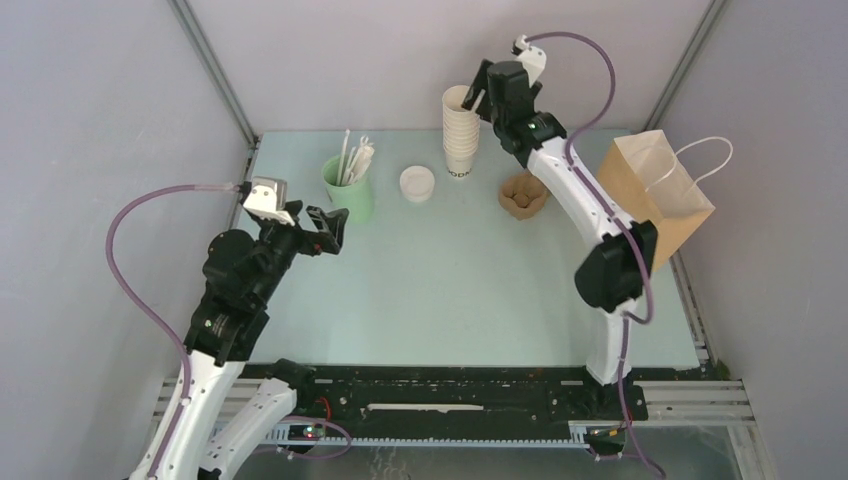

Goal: Pack the takeout coffee

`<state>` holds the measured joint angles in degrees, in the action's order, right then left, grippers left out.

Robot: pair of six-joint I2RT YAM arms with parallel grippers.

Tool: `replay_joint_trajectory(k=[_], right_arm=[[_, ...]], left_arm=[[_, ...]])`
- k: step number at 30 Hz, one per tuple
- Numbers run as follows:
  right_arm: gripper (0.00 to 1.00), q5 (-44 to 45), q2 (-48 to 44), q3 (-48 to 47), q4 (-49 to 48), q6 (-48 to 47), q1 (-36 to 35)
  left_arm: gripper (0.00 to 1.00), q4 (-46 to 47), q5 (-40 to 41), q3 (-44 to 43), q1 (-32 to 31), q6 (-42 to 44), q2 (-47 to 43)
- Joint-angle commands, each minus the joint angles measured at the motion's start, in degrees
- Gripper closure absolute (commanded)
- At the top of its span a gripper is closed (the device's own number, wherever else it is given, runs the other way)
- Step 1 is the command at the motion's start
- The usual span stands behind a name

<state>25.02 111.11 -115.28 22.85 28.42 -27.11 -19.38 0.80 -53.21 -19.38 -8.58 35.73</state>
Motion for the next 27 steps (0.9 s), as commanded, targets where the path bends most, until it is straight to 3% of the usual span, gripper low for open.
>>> replay_joint_trajectory(k=[1,4,10,21,27], right_arm=[[0.17,3.1,9.4,-16.4,6.6,-0.9,1.0],[0.26,3.8,13.9,-21.7,8.0,-3.2,1.3],[0.46,4.9,17.1,-22.6,4.7,-9.0,0.9],[0.62,3.8,20.0,-26.4,3.8,-12.7,0.9],[0.65,2.7,21.8,-28.4,3.9,-13.5,0.9]], left_arm=[[0.0,1.2,-0.9,0.3,-0.2,-0.1,1.2],[0.0,1.1,-0.9,0.3,-0.2,0.0,1.4],[0.0,0.7,-0.9,0.2,-0.2,0.4,2.9],[0.0,0.6,-0.9,0.0,-0.2,0.4,3.5],[0.0,0.6,-1.0,0.1,-0.2,0.4,3.4]])
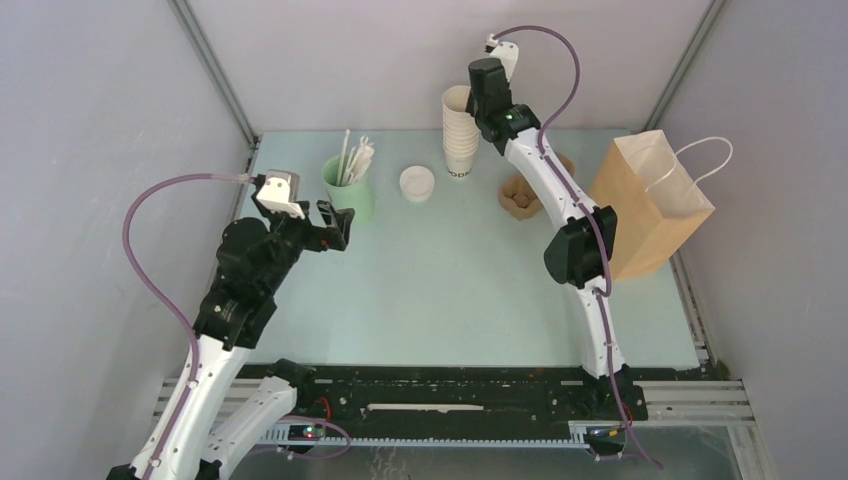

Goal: Pack the takeout coffee

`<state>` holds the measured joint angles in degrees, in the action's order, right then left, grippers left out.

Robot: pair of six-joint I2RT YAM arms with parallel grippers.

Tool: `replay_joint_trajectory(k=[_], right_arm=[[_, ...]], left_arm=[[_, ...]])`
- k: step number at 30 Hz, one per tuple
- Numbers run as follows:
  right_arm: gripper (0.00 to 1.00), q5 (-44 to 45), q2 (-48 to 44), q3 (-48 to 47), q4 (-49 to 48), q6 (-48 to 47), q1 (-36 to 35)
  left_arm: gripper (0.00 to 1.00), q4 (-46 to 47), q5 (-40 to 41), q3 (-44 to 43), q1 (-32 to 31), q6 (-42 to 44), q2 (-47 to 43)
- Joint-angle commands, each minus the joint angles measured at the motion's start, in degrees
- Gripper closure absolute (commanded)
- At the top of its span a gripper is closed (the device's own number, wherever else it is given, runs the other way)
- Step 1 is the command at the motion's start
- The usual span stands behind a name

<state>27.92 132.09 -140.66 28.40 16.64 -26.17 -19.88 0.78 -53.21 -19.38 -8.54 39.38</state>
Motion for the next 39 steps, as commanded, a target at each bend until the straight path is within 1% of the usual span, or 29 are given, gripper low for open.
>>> replay_joint_trajectory(k=[1,7,14,19,24,26,30,35,39], right_arm=[[0.65,-0.3,0.9,-3.1,-1.8,-1.6,-0.1],[0.68,-0.7,1.9,-4.3,-1.5,-1.4,0.3],[0.75,-1.1,2.1,-4.4,-1.7,-0.9,0.5],[0.76,-1.1,2.1,-4.4,-1.4,-0.4,0.8],[0.73,-1.8,2.4,-4.5,-1.5,0.0,0.9],[0.76,-1.8,2.3,-4.6,-1.5,0.0,0.9],[0.84,-1.8,2.3,-4.9,-1.4,0.2,0.9],[0.89,-2.6,1.1,-5.8,-0.9,1.6,1.3],[0.96,-3.6,-0.3,-6.0,-1.3,2.9,1.8]], left_arm=[[0.0,1.1,-0.9,0.1,-0.2,0.3,-0.3],[0.0,1.1,-1.1,0.1,-0.2,0.2,-0.2],[0.0,1.1,-1.2,0.1,-0.2,0.4,-0.2],[0.0,1.1,-1.2,0.0,-0.2,0.4,-0.2],[0.0,1.1,-1.3,0.1,-0.2,0.4,-0.3],[0.0,1.1,-1.2,0.2,-0.3,0.4,-0.3],[0.0,1.1,-1.3,0.2,-0.2,0.4,-0.2],[0.0,1.1,-1.4,0.1,-0.2,0.4,-0.2],[0.0,1.0,-1.6,0.2,-0.2,0.3,0.1]])
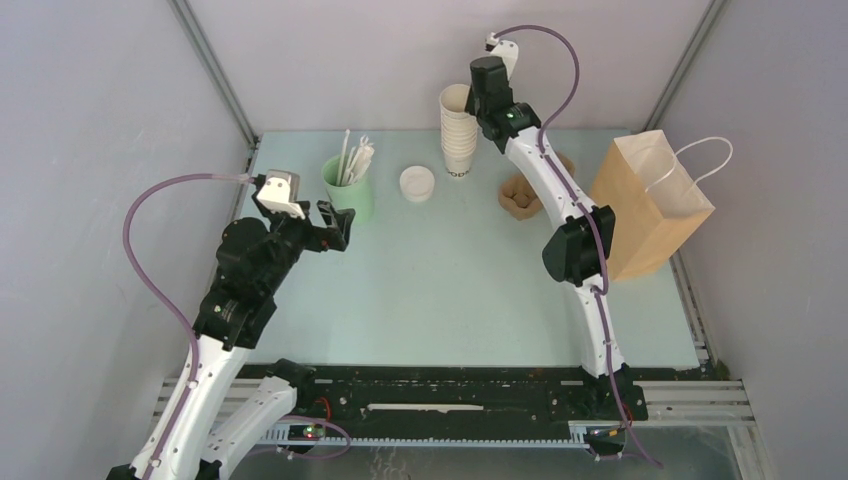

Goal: Pack the takeout coffee

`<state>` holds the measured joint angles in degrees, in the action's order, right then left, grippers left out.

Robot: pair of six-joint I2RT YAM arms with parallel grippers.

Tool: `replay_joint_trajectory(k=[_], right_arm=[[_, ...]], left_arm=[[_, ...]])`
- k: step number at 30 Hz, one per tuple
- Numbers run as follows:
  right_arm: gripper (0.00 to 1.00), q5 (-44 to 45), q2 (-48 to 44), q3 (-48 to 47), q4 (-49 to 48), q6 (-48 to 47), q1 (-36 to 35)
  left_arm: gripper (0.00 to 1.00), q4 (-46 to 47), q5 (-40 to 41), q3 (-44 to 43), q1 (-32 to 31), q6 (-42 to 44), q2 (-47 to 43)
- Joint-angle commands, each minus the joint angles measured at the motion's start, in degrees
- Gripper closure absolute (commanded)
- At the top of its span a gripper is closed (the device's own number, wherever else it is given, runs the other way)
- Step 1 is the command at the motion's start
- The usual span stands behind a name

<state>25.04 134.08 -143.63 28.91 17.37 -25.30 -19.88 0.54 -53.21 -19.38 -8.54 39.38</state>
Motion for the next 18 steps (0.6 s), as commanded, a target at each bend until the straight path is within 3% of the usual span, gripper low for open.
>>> replay_joint_trajectory(k=[1,18], right_arm=[[0.97,-0.9,-2.4,-3.2,-1.8,2.4,1.0],[1.0,-2.1,-5.5,-8.2,-2.0,1.5,0.9]], left_arm=[[0.0,1.1,-1.3,0.2,-0.2,0.3,0.1],[0.0,1.0,-0.7,0.3,-0.2,0.8,0.8]])
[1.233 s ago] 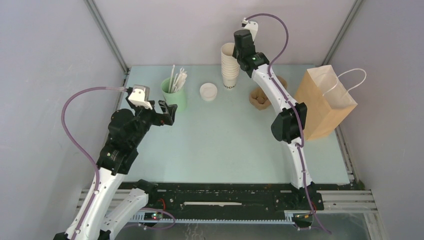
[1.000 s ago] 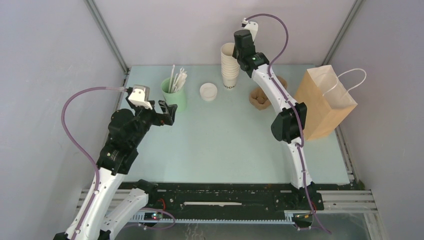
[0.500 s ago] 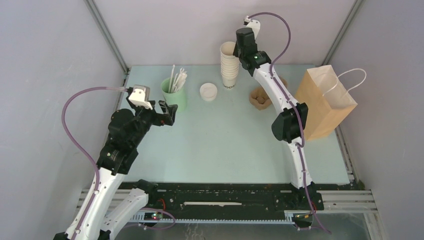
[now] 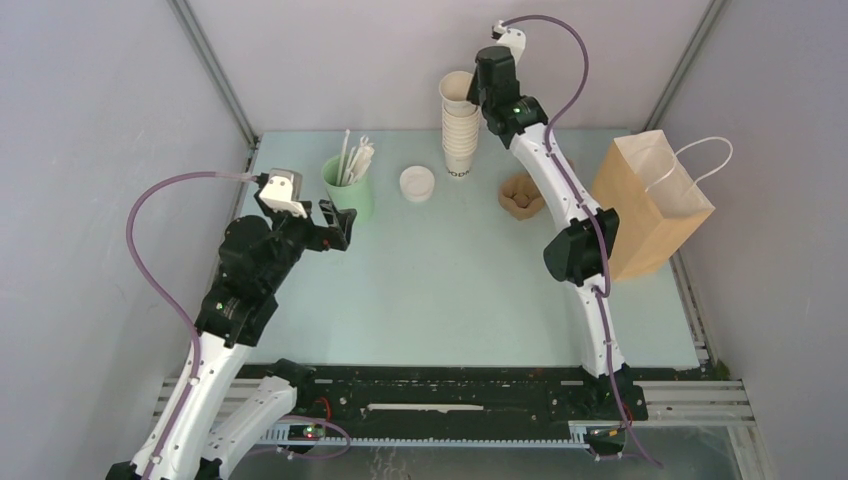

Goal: Pack the takeout coffee

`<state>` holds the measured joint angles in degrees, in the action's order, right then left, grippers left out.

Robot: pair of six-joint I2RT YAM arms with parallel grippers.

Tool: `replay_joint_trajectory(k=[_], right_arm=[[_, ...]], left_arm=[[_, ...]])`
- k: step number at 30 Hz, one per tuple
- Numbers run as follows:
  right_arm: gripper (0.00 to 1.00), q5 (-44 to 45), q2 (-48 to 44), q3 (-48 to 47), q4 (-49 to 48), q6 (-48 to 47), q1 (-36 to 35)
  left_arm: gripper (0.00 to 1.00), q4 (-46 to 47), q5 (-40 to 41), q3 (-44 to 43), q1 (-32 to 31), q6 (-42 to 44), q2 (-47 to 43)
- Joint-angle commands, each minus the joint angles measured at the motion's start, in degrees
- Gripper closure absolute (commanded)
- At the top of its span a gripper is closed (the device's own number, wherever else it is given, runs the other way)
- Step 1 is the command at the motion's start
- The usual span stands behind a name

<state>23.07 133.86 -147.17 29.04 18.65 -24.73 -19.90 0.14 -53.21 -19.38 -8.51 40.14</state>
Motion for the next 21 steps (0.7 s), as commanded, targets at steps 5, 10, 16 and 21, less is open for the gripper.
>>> replay_joint_trajectory(k=[5,10,16,21], right_arm=[[1.0,0.4,-11.7,-4.8,-3.0,-2.7,-0.3],[1.0,0.6,-21.0,-3.0,-0.1,-6.0,-3.9],[1.0,-4.2,-36.4,15.1,6.2,-4.6,-9.8],[1.0,-11.2,-52.9,47.2,2.5,-3.4,-16.2]], left_arm=[[0.0,1.1,-0.3,0.3,-0.2,0.8,-0.4],[0.0,1.1,-0.4,0.4,-0.2,0.4,-1.5],[0.0,1.3,-0.3,0.5,-0.2,0.3,-2.4],[0.0,1.6,-0.5,0.6,-0.2,-0.7,-3.5]])
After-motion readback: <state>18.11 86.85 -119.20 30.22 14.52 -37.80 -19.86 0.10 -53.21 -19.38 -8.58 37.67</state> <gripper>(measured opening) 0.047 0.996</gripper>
